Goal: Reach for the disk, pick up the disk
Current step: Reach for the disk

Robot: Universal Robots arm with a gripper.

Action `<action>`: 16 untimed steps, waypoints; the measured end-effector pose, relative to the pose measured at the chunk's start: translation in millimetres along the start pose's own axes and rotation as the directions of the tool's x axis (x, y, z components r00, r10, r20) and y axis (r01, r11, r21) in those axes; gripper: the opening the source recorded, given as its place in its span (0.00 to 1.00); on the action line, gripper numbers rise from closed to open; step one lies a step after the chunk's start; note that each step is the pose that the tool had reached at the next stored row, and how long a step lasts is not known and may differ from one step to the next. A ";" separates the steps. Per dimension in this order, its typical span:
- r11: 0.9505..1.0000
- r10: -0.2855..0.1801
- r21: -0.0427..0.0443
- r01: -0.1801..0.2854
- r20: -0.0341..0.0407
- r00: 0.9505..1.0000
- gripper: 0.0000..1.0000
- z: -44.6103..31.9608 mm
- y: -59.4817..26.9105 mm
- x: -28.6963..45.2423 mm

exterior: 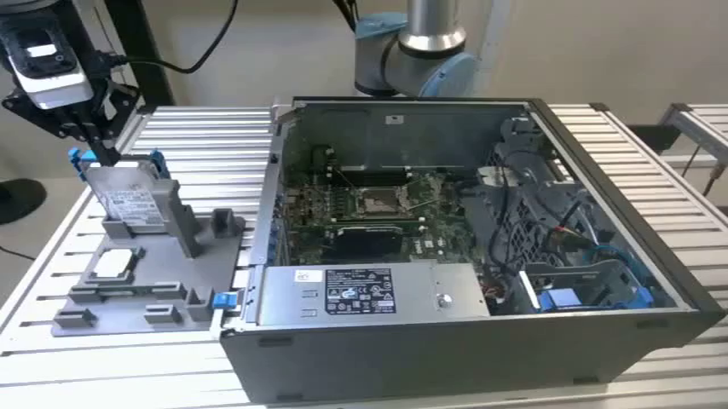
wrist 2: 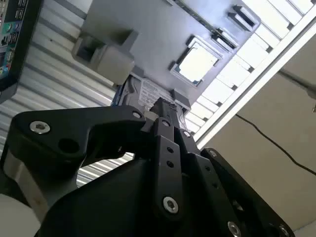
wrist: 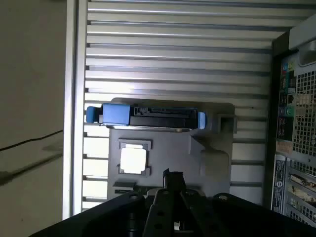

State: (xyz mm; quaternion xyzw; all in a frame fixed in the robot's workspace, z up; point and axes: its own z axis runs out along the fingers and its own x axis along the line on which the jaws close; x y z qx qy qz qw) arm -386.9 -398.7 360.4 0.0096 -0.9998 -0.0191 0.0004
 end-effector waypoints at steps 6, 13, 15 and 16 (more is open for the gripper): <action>1.000 0.000 0.000 0.000 0.000 1.000 0.00 0.0 0.0 0.0; 1.000 0.000 0.000 0.000 0.000 1.000 0.00 0.1 2.3 0.0; 1.000 0.000 0.000 0.000 0.000 1.000 0.00 0.3 7.9 -0.2; 1.000 0.000 0.000 0.000 0.000 1.000 0.00 0.5 11.3 -0.2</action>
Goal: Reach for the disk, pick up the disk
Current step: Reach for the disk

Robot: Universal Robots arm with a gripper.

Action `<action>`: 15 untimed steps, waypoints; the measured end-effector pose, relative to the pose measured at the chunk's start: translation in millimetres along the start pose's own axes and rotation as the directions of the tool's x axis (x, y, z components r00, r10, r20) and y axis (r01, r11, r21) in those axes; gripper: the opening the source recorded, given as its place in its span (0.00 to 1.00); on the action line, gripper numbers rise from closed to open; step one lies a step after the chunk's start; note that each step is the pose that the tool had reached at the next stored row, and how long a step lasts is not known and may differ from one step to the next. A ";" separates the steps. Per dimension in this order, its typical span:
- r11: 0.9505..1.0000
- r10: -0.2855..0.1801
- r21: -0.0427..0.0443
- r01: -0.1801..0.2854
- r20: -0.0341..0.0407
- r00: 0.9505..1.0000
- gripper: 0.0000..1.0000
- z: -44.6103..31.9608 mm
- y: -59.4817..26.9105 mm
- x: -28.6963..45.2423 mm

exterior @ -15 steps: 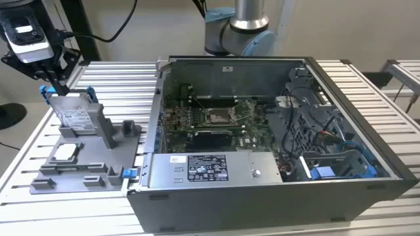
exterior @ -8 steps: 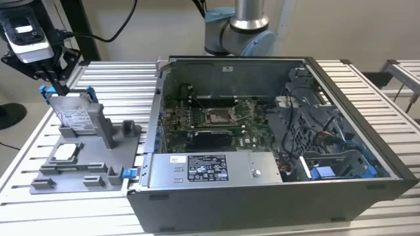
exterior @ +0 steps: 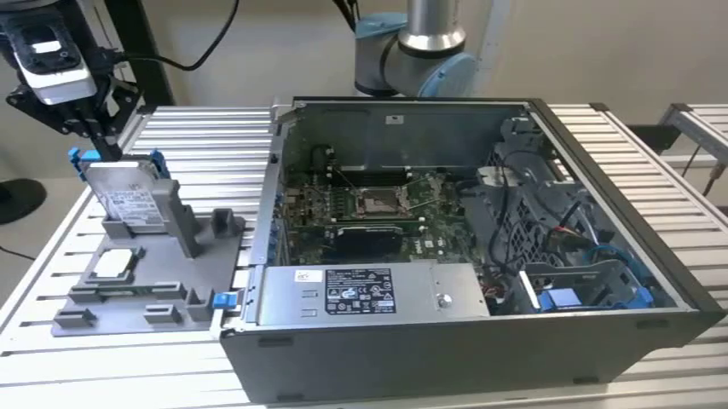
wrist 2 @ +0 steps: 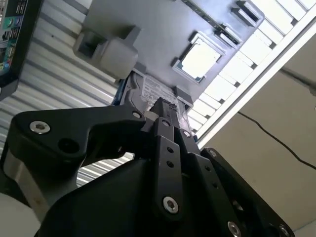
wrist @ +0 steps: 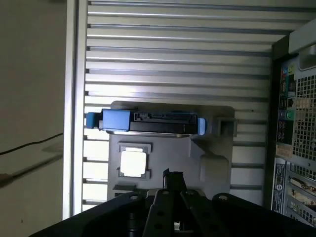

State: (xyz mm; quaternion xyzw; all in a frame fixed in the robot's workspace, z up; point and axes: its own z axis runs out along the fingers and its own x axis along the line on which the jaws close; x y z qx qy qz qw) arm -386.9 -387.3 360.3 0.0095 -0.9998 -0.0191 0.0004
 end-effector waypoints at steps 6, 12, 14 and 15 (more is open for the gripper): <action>1.000 0.000 0.000 0.000 0.000 1.000 0.00 1.4 26.7 -0.5; 1.000 0.000 0.000 0.000 0.000 1.000 0.00 3.0 49.6 -0.3; 1.000 -0.001 0.000 0.001 0.000 1.000 0.00 3.4 53.3 0.8; 1.000 -0.001 0.000 0.001 0.000 1.000 0.00 3.5 54.4 1.1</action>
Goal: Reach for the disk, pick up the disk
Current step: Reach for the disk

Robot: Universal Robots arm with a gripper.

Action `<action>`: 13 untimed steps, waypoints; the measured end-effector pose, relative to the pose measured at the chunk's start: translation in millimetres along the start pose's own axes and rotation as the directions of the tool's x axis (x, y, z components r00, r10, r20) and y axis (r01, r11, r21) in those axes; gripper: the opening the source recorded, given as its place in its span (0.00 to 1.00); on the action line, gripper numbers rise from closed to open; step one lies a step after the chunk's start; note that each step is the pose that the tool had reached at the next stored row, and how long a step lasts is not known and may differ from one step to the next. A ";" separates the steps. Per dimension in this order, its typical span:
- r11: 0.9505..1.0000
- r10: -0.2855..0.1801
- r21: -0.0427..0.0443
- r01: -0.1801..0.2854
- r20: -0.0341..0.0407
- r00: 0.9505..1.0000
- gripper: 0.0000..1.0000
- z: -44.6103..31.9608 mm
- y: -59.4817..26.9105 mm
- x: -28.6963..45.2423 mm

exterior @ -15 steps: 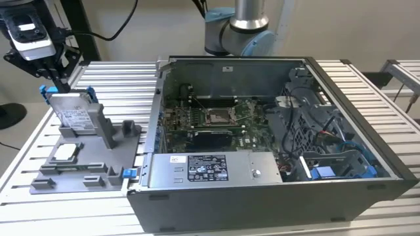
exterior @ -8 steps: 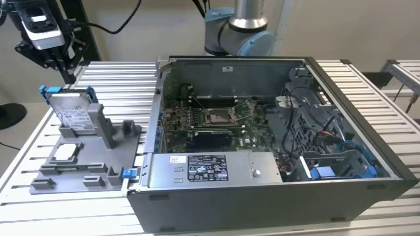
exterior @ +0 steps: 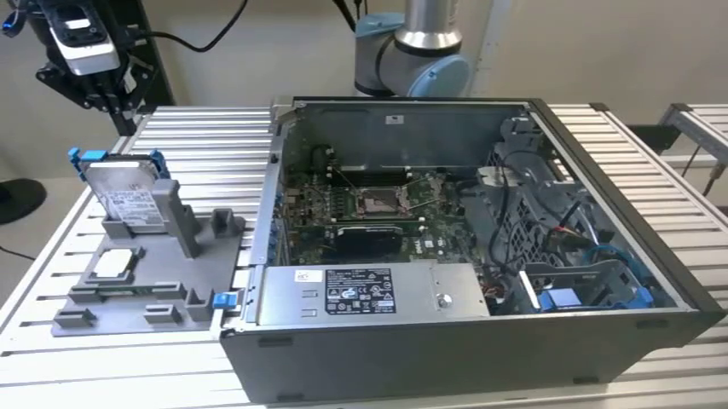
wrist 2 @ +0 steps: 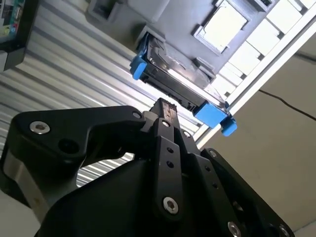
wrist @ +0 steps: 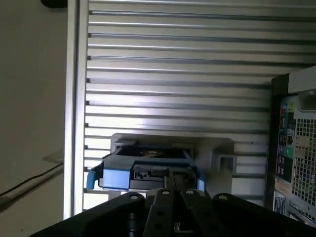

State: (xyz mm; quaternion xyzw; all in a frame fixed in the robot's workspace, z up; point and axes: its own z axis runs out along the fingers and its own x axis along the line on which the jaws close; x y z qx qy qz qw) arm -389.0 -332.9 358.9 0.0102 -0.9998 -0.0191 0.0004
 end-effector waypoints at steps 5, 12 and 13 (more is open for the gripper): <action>1.000 0.000 0.000 0.000 0.000 1.000 0.00 0.0 0.5 0.0; 1.000 0.000 0.000 0.000 0.000 1.000 0.00 0.0 0.8 6.7; 1.000 -0.001 0.000 0.001 0.000 1.000 0.00 0.0 0.6 9.9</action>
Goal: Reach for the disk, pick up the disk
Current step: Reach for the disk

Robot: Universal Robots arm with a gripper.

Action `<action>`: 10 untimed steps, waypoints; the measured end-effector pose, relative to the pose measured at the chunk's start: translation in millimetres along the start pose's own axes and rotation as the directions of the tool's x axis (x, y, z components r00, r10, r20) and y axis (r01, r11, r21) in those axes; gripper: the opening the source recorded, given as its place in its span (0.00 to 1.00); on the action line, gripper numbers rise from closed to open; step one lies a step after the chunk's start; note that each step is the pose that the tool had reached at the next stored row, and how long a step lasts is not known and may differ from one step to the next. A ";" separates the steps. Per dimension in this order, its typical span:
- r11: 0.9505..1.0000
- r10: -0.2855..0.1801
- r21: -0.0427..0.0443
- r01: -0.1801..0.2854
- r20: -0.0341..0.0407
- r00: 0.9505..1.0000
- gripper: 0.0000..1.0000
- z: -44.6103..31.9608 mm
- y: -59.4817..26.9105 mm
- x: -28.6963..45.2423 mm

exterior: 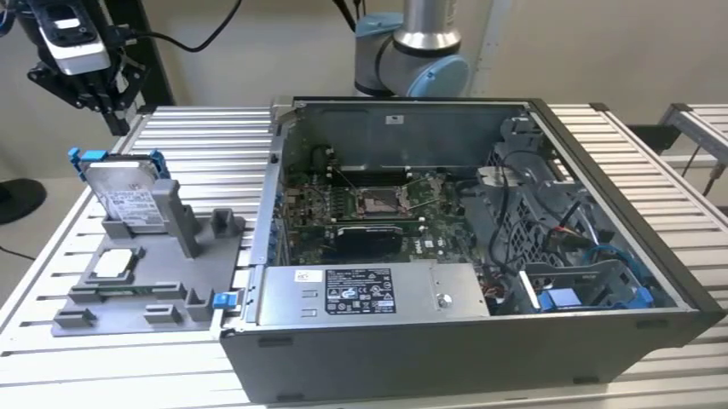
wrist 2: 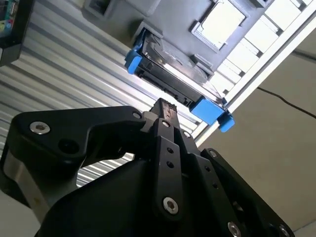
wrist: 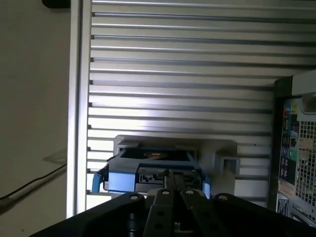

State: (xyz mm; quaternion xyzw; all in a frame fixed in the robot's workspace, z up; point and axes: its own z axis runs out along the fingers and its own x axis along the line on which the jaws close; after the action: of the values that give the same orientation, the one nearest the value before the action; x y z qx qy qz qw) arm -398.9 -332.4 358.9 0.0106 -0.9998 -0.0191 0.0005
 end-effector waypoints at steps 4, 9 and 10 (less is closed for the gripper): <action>1.000 -0.001 0.000 0.001 0.000 1.000 0.00 -0.3 -7.4 9.8; 1.000 -0.001 0.000 0.001 0.000 1.000 0.00 -0.8 -21.5 18.7; 1.000 -0.001 0.000 0.001 0.000 1.000 0.00 -0.9 -22.8 20.3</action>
State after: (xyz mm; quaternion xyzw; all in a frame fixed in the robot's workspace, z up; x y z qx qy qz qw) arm -418.7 -355.7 358.9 0.0111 -0.9998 -0.0191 0.0005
